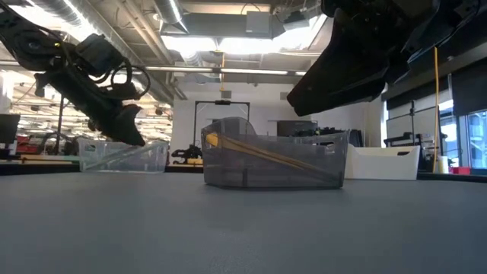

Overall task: Sort silverware by color (type)
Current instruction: Adjust the green table knife in the transparent bin

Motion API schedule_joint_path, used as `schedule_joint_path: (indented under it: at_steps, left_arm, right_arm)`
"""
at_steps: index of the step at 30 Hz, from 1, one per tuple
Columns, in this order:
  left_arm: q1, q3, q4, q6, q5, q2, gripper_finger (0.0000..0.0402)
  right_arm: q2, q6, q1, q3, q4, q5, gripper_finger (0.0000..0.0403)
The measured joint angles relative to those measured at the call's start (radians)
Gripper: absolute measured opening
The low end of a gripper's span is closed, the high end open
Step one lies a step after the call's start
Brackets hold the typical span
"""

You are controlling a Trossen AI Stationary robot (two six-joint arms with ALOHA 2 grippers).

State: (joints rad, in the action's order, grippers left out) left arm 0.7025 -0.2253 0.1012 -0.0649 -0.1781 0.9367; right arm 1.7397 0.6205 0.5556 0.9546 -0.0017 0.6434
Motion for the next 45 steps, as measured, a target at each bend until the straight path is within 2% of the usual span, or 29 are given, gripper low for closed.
schedule_joint_path:
  at_steps: [3,13,15,19,23,26,29,35,40,45]
  left_arm:
    - [-0.028,0.000,0.001,0.050,0.000,-0.006,0.0153]
    - [-0.223,0.000,-0.055,0.167,-0.153,-0.036,0.0153]
    - [-0.272,0.000,-0.083,0.184,-0.229,-0.035,0.0153]
    - [-0.355,0.000,-0.123,0.223,-0.465,-0.035,0.0153]
    - [-0.410,0.000,-0.126,0.250,-0.530,-0.035,0.0153]
    - [-0.417,0.000,-0.144,0.378,-0.538,-0.034,0.0153]
    - [-0.403,0.000,-0.164,0.442,-0.538,-0.034,0.0153]
    - [-0.366,0.000,-0.165,0.481,-0.530,-0.034,0.0153]
    - [-0.322,0.000,-0.130,0.540,-0.441,-0.033,0.0153]
    - [-0.269,0.000,-0.110,0.547,-0.430,-0.033,0.0153]
  right_arm:
    - [0.000,0.000,0.000,0.000,0.000,0.000,0.0198]
    - [0.000,0.000,0.000,0.000,0.000,0.000,0.0198]
    - [0.000,0.000,0.000,0.000,0.000,0.000,0.0198]
    - [0.000,0.000,0.000,0.000,0.000,0.000,0.0198]
    - [0.000,0.000,0.000,0.000,0.000,0.000,0.0198]
    - [0.000,0.000,0.000,0.000,0.000,0.000,0.0198]
    - [0.000,-0.001,0.000,0.000,0.000,0.000,0.0198]
    - [0.000,-0.001,0.000,0.000,0.000,0.000,0.0198]
    - [0.000,-0.001,0.000,0.000,0.000,0.000,0.0198]
    - [0.000,-0.002,-0.007,0.000,0.000,-0.004,0.0198]
